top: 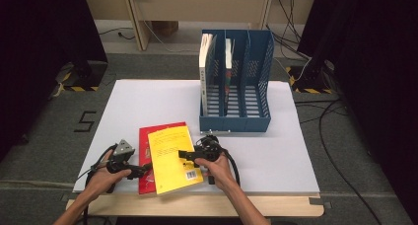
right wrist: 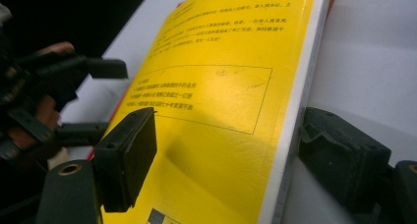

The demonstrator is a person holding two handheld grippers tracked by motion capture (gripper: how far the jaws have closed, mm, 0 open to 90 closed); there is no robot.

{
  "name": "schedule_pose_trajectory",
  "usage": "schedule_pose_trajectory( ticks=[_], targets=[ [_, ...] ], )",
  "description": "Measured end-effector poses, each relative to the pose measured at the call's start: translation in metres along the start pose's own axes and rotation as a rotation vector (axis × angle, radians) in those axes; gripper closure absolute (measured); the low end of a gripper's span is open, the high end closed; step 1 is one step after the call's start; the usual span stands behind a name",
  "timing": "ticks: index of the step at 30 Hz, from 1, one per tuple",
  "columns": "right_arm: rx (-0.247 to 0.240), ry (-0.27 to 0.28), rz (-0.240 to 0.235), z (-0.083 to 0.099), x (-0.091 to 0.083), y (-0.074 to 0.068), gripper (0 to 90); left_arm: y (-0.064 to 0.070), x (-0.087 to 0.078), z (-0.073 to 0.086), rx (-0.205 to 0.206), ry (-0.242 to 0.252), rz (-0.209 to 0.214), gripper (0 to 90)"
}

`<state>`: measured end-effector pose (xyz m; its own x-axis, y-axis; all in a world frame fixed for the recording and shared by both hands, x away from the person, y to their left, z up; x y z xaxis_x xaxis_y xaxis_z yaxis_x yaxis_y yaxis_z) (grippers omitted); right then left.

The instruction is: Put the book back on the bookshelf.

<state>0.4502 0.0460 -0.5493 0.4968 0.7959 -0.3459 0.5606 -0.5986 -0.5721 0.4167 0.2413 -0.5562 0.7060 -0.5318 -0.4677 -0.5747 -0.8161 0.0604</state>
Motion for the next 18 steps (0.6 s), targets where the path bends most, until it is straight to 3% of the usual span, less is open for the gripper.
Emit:
schedule_pose_trajectory(
  ticks=[3,5,6,9,13,18],
  targets=[
    [0.054,0.024,-0.013,-0.001,0.001,0.0,23.4,0.0,0.0,0.0,-0.005,-0.001,0.006,7.8],
    [0.101,0.037,-0.016,-0.002,0.001,0.001,29.4,0.0,0.0,0.0,-0.005,-0.002,0.013,7.8],
    [0.121,0.027,-0.042,0.001,0.001,-0.002,29.6,0.0,0.001,0.001,-0.011,-0.001,0.011,7.5],
    [0.095,0.024,-0.025,0.002,0.001,-0.002,31.0,0.0,0.001,0.001,-0.019,0.0,0.014,7.8],
    [0.075,0.003,-0.046,0.001,-0.001,0.0,36.3,-0.001,0.001,0.001,-0.017,-0.001,0.016,7.8],
    [-0.027,0.032,-0.085,-0.006,-0.011,-0.003,46.4,-0.003,0.0,0.002,-0.023,-0.01,0.015,5.1]
  ],
)
Point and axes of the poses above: each handheld gripper's, and its own axes: x roughly forward along the jaws, z roughly out of its underside, y roughly to its right, the point moved 9 cm from there along x, roughly forward along the jaws, and after that the axes turned 14 degrees about y, right-handed, at the moved point
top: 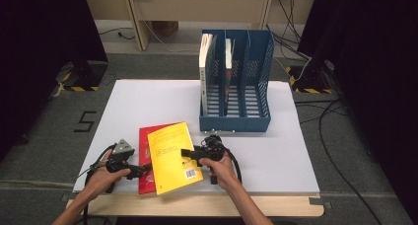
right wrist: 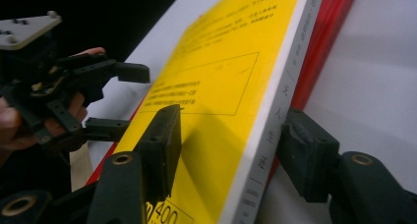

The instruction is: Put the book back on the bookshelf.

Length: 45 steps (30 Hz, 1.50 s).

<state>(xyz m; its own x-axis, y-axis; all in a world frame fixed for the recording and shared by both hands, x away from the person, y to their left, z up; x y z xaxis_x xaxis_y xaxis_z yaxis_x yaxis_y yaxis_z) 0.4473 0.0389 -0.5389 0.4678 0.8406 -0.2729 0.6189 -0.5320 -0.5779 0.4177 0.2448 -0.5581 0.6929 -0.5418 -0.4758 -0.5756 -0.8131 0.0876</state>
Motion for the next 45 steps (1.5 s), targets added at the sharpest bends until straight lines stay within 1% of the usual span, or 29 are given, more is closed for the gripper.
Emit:
schedule_pose_trajectory(
  ticks=[2,3,4,5,6,8,11,12,14,15,17,18,20,22,24,25,27,29,30,32,34,35,36,38,41,43,45],
  targets=[
    [-0.026,0.021,-0.045,-0.004,-0.001,-0.003,49.2,-0.001,0.0,0.001,-0.006,-0.007,0.005,4.3],
    [-0.002,0.028,-0.094,-0.006,0.001,-0.008,48.4,0.0,0.0,0.0,-0.004,-0.007,0.007,4.6],
    [0.001,0.03,-0.114,-0.007,0.003,-0.011,48.0,0.0,0.0,0.0,0.004,-0.007,0.008,5.1],
    [0.007,0.016,-0.13,-0.007,0.005,-0.013,47.8,0.0,0.0,0.0,0.011,-0.007,0.007,5.6],
    [0.0,0.007,-0.134,-0.007,0.008,-0.015,47.6,0.0,-0.001,0.0,0.016,-0.007,0.005,5.7],
    [-0.054,-0.02,-0.128,-0.006,0.01,-0.016,47.2,0.0,0.0,0.0,0.016,-0.008,0.005,5.6],
    [-0.063,-0.056,-0.11,-0.005,0.01,-0.012,48.3,0.0,0.0,0.0,0.009,-0.011,0.007,4.6],
    [-0.06,-0.06,-0.099,-0.004,0.012,-0.01,48.4,0.0,0.0,0.0,0.009,-0.012,0.007,4.4],
    [-0.063,-0.056,-0.078,-0.001,0.015,-0.007,46.4,0.0,0.0,-0.001,0.013,-0.011,0.007,4.5],
    [-0.073,-0.051,-0.071,-0.001,0.017,-0.006,46.0,0.0,0.0,-0.001,0.013,-0.011,0.006,4.5],
    [-0.082,-0.047,-0.066,-0.002,0.018,-0.006,45.9,0.0,0.0,-0.001,0.012,-0.01,0.007,4.5],
    [-0.092,-0.037,-0.063,-0.004,0.019,-0.007,45.9,0.0,0.0,0.0,0.012,-0.01,0.008,4.5],
    [-0.121,-0.043,-0.057,-0.005,0.019,-0.009,45.5,0.0,0.0,0.0,0.012,-0.01,0.008,4.5],
    [-0.15,-0.043,-0.055,-0.006,0.019,-0.01,47.0,0.0,0.0,0.0,0.011,-0.009,0.008,4.3],
    [-0.179,-0.043,-0.07,-0.008,0.017,-0.013,52.4,-0.001,-0.001,0.0,0.015,-0.015,0.011,3.6],
    [-0.193,-0.028,-0.09,-0.012,0.015,-0.017,55.8,-0.001,-0.001,0.001,0.013,-0.017,0.013,2.5],
    [-0.22,-0.001,-0.116,-0.016,0.014,-0.023,59.7,-0.002,-0.002,0.002,0.008,-0.021,0.015,1.4],
    [-0.261,0.017,-0.135,-0.019,0.013,-0.029,62.3,-0.002,-0.002,0.003,-0.01,-0.023,0.018,0.6],
    [-0.267,0.021,-0.143,-0.021,0.013,-0.032,63.7,-0.002,-0.002,0.003,-0.016,-0.023,0.018,0.5],
    [-0.264,0.025,-0.16,-0.022,0.011,-0.036,65.7,-0.002,-0.003,0.003,-0.014,-0.025,0.012,0.1],
    [-0.251,0.036,-0.159,-0.023,0.011,-0.038,67.1,-0.002,-0.003,0.003,-0.007,-0.026,0.006,0.3],
    [-0.236,0.039,-0.153,-0.023,0.012,-0.038,68.0,-0.002,-0.003,0.003,-0.007,-0.028,0.006,0.4],
    [-0.203,0.049,-0.147,-0.024,0.013,-0.039,69.3,-0.002,-0.003,0.003,-0.009,-0.027,0.007,0.5],
    [-0.161,0.059,-0.151,-0.025,0.015,-0.04,70.0,-0.003,-0.002,0.003,-0.007,-0.031,0.007,0.0],
    [-0.152,0.022,-0.148,-0.023,0.017,-0.042,69.9,-0.003,-0.002,0.003,-0.005,-0.031,0.004,0.0],
    [-0.167,-0.015,-0.139,-0.018,0.02,-0.041,69.5,-0.002,-0.002,0.002,0.003,-0.029,-0.002,0.0],
    [-0.186,-0.019,-0.106,-0.016,0.022,-0.038,68.5,-0.002,-0.002,0.002,0.009,-0.029,-0.002,0.1]
  ],
)
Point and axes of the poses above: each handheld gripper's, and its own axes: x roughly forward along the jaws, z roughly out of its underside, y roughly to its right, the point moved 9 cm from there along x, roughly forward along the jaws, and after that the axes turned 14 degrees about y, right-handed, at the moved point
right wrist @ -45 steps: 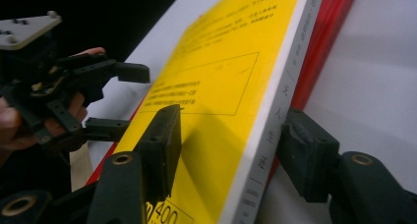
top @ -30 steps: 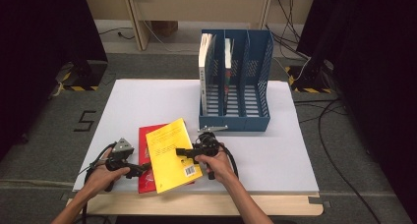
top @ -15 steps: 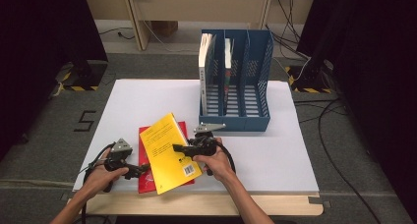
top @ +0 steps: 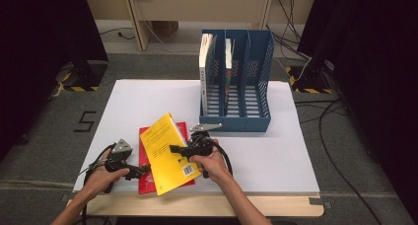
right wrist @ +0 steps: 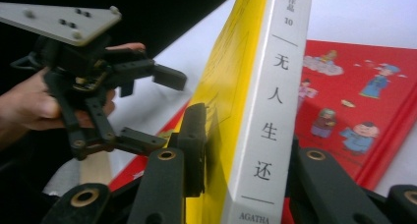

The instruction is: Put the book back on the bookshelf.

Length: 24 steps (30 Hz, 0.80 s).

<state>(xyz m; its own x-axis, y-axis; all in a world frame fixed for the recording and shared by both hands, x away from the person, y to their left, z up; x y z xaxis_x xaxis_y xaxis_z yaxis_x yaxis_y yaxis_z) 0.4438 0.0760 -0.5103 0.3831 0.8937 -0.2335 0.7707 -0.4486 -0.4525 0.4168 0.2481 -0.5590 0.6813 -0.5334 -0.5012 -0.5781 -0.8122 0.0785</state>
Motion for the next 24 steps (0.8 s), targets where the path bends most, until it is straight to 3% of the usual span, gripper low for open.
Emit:
schedule_pose_trajectory(
  ticks=[5,8,10,12,17,19,24],
  targets=[
    [-0.031,0.021,0.005,-0.002,-0.001,-0.003,68.8,0.0,-0.001,-0.001,0.005,0.016,0.006,1.6],
    [-0.036,0.062,0.022,-0.006,-0.003,-0.006,69.4,-0.003,-0.003,-0.004,-0.006,0.052,0.012,9.0],
    [-0.037,0.086,0.019,-0.009,-0.004,-0.007,69.7,-0.009,-0.005,-0.003,-0.014,0.058,-0.002,17.8],
    [-0.039,0.111,0.018,-0.012,-0.006,-0.009,69.8,-0.018,-0.006,-0.001,-0.035,0.063,-0.018,12.5],
    [-0.059,0.178,0.008,-0.022,-0.013,-0.019,70.1,-0.038,-0.009,-0.001,-0.073,0.079,-0.078,14.0],
    [-0.084,0.21,-0.011,-0.028,-0.015,-0.023,70.1,-0.045,-0.01,0.0,-0.06,0.077,-0.114,14.4],
    [-0.137,0.27,-0.001,-0.041,-0.02,-0.03,70.2,-0.047,-0.006,0.005,-0.016,0.049,-0.138,13.5]
  ],
)
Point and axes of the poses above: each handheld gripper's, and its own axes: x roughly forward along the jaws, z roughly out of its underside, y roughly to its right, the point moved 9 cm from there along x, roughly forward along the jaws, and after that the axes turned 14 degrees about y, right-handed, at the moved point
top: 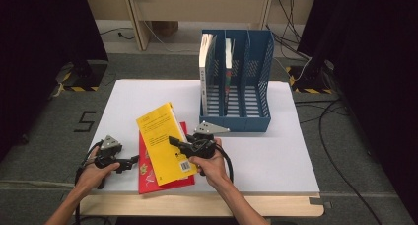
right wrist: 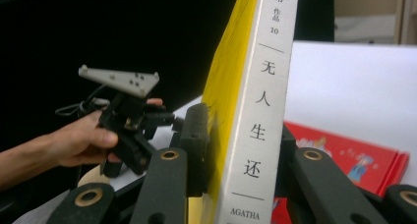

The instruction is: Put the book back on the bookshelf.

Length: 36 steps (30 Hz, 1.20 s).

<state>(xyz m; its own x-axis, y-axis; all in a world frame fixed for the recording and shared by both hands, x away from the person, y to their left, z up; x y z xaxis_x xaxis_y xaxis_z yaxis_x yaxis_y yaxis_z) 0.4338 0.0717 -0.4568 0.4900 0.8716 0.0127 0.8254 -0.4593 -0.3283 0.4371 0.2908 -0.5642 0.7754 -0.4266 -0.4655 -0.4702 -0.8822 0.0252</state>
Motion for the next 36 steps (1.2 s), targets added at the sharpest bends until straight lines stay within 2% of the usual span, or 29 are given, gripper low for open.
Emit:
schedule_pose_trajectory(
  ticks=[3,7,9,16,18,21,25,26,29,31,36],
  targets=[
    [-0.052,0.043,0.016,-0.01,-0.001,0.0,70.2,0.0,0.0,0.0,-0.002,0.001,0.005,14.4],
    [-0.126,0.067,0.029,-0.023,-0.003,-0.001,70.2,-0.001,0.0,0.0,-0.001,0.001,0.004,14.2],
    [-0.179,0.077,0.043,-0.028,-0.004,-0.001,70.3,-0.001,0.001,0.0,-0.001,0.003,0.005,14.0],
    [-0.278,0.154,0.088,-0.039,-0.001,0.007,70.2,-0.001,0.001,0.0,-0.003,0.003,0.008,13.3],
    [-0.278,0.171,0.089,-0.037,0.0,0.009,70.2,-0.001,0.001,0.0,-0.002,0.003,0.008,13.3],
    [-0.316,0.188,0.075,-0.036,-0.001,0.011,70.2,-0.001,0.001,0.0,0.001,0.001,0.007,13.3],
    [-0.333,0.205,0.054,-0.034,-0.005,0.011,70.4,-0.001,0.001,0.0,0.002,0.003,0.007,13.4],
    [-0.32,0.199,0.052,-0.033,-0.007,0.01,71.1,-0.001,0.001,0.0,0.002,0.004,0.008,13.5],
    [-0.347,0.2,0.043,-0.03,-0.014,0.01,73.2,-0.001,0.001,0.0,0.004,0.004,0.007,13.6],
    [-0.331,0.196,0.037,-0.027,-0.021,0.011,75.0,-0.001,0.001,0.0,0.004,0.004,0.008,13.6],
    [-0.329,0.171,0.041,-0.023,-0.036,0.015,75.2,-0.001,0.001,0.0,0.005,0.004,0.008,13.6]
  ],
)
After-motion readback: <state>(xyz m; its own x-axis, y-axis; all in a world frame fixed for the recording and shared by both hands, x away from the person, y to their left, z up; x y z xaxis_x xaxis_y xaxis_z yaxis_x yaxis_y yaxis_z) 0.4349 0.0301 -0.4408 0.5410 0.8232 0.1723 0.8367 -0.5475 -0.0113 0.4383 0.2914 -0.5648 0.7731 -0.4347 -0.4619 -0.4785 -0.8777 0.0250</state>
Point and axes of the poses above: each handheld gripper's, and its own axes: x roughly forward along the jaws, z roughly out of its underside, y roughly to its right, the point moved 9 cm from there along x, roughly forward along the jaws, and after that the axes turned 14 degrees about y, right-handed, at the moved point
